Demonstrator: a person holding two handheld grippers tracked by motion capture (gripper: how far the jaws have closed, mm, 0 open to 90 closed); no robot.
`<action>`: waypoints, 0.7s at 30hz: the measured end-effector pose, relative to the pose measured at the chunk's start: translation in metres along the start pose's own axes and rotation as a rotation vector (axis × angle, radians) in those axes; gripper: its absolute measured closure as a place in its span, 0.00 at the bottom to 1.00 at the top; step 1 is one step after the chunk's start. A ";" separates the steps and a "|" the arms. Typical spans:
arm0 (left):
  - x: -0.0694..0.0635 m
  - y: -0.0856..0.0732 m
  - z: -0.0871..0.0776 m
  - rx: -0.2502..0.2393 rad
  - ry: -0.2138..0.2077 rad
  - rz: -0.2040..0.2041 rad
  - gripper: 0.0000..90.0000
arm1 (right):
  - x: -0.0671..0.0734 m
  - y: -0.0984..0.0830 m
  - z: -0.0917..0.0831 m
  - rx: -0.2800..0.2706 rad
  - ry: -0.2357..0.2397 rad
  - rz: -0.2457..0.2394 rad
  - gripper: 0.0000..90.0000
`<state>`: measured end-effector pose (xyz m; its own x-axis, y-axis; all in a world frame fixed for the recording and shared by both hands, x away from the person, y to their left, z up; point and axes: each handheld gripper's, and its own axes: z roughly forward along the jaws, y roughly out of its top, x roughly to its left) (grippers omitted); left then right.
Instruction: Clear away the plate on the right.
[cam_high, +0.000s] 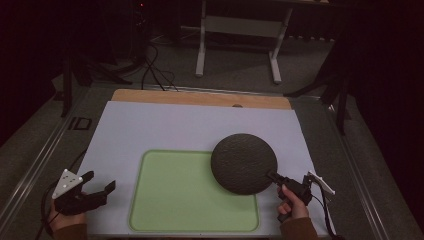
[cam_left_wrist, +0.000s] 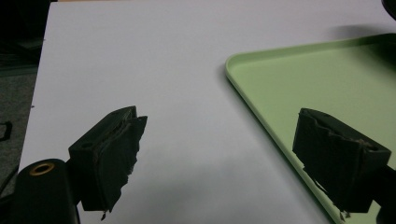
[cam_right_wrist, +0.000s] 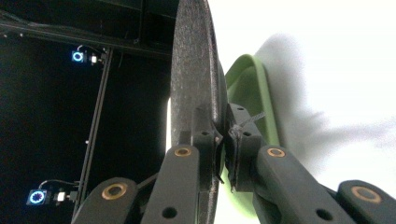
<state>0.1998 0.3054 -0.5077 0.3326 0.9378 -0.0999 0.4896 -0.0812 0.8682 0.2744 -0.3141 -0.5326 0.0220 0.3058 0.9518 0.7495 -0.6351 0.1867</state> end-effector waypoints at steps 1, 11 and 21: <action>0.000 0.000 0.000 0.000 0.000 0.001 0.17 | 0.000 0.000 0.002 0.006 -0.002 -0.002 0.92; -0.001 0.001 0.001 -0.001 -0.002 0.003 0.17 | 0.007 -0.010 0.018 0.059 0.004 -0.014 0.92; 0.000 0.001 0.000 -0.003 -0.003 0.005 0.17 | 0.011 -0.025 0.034 0.122 -0.001 -0.032 0.92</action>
<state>0.2005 0.3049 -0.5071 0.3376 0.9362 -0.0973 0.4851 -0.0845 0.8703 0.2785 -0.2705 -0.5353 -0.0027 0.3250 0.9457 0.8248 -0.5340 0.1859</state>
